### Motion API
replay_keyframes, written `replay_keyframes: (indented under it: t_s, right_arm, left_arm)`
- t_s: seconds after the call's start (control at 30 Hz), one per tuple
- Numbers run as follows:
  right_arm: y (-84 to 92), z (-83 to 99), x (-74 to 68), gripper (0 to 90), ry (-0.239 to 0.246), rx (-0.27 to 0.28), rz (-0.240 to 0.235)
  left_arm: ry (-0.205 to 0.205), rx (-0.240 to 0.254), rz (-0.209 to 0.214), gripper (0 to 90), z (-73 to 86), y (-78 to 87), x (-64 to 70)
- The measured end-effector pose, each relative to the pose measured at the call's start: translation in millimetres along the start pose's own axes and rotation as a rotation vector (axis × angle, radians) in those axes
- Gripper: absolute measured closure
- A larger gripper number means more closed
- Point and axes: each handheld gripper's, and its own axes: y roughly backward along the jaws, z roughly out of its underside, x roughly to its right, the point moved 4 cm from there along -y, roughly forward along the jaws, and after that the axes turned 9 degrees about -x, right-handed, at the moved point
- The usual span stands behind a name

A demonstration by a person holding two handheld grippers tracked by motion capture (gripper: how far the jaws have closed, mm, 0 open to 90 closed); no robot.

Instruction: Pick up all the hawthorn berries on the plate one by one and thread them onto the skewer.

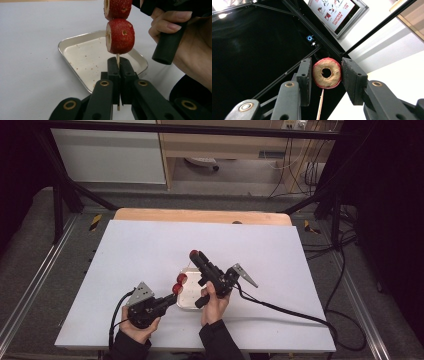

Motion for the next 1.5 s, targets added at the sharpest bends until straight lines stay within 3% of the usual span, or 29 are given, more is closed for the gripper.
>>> replay_keyframes:
  t_s: [0.97,1.5]
  right_arm:
    - [-0.5,13.9,0.3,61.9,-0.036,-0.009,-0.023]
    - [1.8,25.3,0.1,62.1,-0.036,-0.076,-0.013]
  left_arm:
    - [0.036,0.018,-0.007,88.5,-2.5,-5.9,2.9]
    - [0.039,0.037,-0.016,88.5,-7.9,-10.1,-2.5]
